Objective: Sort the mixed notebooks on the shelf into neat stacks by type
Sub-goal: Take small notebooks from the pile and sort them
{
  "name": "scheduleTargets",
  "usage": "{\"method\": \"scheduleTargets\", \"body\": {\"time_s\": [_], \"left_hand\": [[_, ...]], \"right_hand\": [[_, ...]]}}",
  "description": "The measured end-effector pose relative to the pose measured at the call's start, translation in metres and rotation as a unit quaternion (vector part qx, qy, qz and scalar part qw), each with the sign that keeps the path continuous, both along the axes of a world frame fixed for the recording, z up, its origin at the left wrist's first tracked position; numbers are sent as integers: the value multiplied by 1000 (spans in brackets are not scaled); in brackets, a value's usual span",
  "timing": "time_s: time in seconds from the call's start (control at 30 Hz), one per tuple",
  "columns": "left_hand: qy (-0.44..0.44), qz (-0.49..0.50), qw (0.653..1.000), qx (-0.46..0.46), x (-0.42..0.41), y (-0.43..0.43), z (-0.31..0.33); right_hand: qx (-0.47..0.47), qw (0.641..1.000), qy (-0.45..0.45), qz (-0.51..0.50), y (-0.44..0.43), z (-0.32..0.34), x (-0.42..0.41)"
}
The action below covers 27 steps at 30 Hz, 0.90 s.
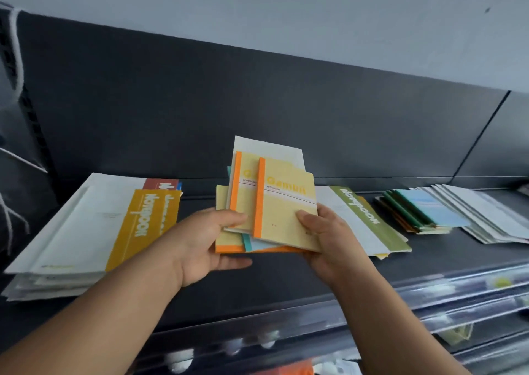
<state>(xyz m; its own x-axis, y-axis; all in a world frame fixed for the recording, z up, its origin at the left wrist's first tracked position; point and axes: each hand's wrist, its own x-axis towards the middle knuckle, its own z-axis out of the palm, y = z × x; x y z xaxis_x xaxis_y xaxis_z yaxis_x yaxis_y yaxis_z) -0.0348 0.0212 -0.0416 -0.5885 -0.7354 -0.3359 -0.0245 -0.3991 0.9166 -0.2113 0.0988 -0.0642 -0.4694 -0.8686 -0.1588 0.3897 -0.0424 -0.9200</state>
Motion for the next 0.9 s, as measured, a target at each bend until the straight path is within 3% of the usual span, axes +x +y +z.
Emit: {"method": "scheduleTargets", "body": {"time_s": [0.37, 0.67, 0.9], "left_hand": [[2, 10, 1000, -24, -165, 86, -17], [40, 50, 998, -25, -278, 153, -32], [53, 87, 994, -29, -320, 138, -20]], "right_hand": [[38, 986, 160, -38, 97, -17, -158], [60, 982, 154, -95, 163, -30, -276], [87, 979, 144, -114, 161, -31, -333]]}}
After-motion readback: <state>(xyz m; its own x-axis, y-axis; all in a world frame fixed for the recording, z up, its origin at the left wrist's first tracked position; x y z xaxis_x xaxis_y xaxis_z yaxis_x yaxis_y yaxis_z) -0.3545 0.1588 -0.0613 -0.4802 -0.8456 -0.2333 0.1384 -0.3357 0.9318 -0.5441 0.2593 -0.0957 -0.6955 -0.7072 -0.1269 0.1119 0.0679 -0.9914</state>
